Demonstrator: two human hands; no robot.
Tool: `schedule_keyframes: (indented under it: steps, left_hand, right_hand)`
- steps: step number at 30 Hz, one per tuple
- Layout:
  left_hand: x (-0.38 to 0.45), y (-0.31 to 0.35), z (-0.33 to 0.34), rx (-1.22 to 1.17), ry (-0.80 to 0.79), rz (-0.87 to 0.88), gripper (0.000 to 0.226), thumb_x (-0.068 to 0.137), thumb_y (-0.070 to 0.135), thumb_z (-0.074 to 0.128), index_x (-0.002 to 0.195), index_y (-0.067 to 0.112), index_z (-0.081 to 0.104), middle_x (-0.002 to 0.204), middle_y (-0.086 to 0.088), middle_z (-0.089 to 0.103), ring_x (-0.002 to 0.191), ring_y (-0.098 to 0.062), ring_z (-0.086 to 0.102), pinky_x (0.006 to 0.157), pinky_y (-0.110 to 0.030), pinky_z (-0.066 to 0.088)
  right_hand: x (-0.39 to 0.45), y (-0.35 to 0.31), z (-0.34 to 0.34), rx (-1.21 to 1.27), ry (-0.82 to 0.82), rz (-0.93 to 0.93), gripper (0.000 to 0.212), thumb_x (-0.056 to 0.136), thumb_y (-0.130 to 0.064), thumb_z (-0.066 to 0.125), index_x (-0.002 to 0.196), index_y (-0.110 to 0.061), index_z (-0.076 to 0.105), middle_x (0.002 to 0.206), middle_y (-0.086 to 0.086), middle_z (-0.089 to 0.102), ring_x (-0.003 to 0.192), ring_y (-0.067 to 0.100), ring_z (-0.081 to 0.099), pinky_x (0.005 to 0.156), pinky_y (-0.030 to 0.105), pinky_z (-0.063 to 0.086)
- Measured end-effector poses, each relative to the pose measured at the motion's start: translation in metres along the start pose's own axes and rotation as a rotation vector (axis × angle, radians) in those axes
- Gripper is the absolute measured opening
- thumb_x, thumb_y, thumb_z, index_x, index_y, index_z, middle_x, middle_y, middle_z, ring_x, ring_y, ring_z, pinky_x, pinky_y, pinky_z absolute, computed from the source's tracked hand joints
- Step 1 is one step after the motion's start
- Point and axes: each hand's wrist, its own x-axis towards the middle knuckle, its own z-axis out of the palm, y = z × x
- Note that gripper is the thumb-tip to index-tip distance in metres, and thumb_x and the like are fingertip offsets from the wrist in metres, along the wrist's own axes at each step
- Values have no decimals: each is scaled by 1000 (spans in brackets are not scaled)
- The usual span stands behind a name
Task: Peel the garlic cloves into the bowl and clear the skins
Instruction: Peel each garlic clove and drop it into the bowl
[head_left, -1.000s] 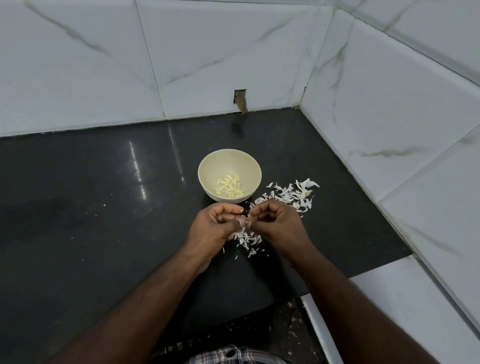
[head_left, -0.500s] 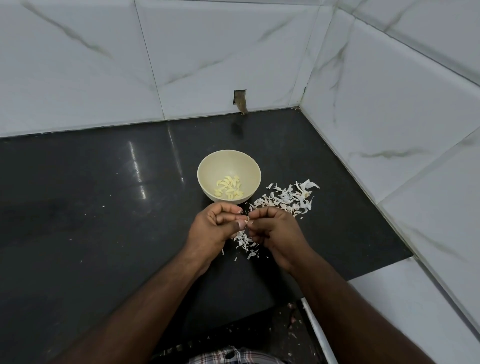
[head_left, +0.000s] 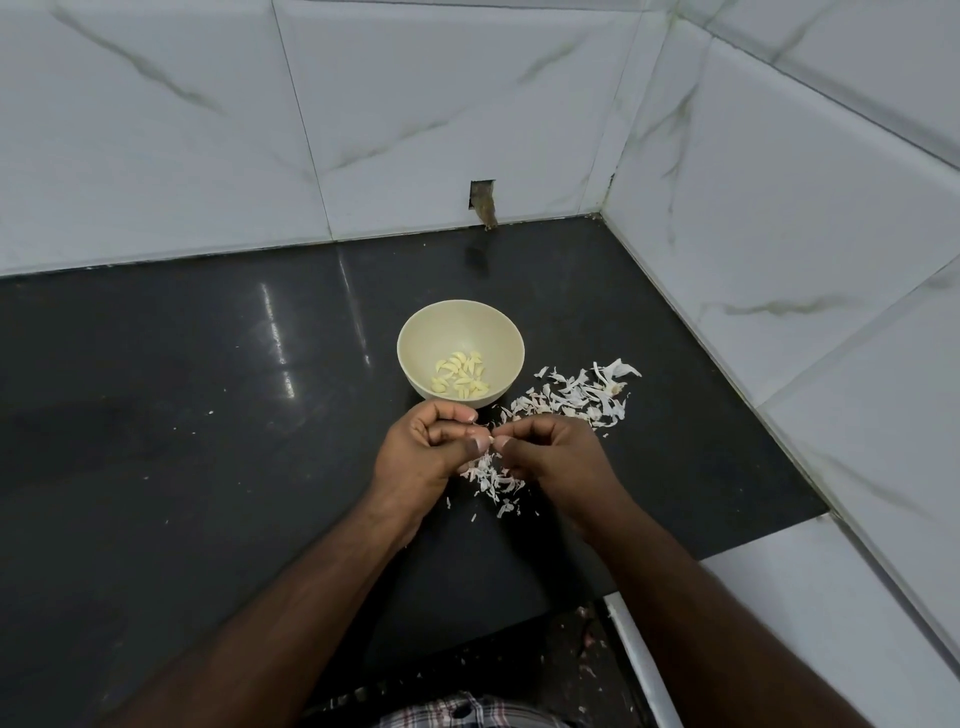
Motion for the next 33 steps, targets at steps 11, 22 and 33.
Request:
schedule_keyframes:
  steps: [11, 22, 33]
  left_hand:
    - [-3, -2, -1, 130, -34, 94, 25, 79, -13, 74, 92, 7, 66, 87, -18, 75, 80, -18, 71, 77, -28, 58]
    - [-7, -4, 2, 89, 24, 48, 22, 81, -9, 74, 89, 8, 63, 78, -16, 72, 78, -22, 70, 69, -26, 54]
    - [-8, 5, 5, -102, 45, -267, 26, 84, -2, 72, 78, 16, 55, 70, -5, 68, 58, -10, 59, 48, -18, 40]
  right_hand:
    - [-3, -8, 6, 180, -82, 317, 12, 95, -3, 54, 87, -3, 62, 67, 7, 60, 56, 15, 53, 53, 25, 43]
    - [-6, 1, 14, 88, 0, 210, 21, 95, 1, 52, 78, -10, 58, 68, 7, 59, 58, 15, 54, 56, 29, 44]
    - [-7, 26, 16, -676, 232, -580, 11, 82, -6, 53, 86, -15, 59, 87, -8, 55, 77, 5, 49, 65, 25, 43]
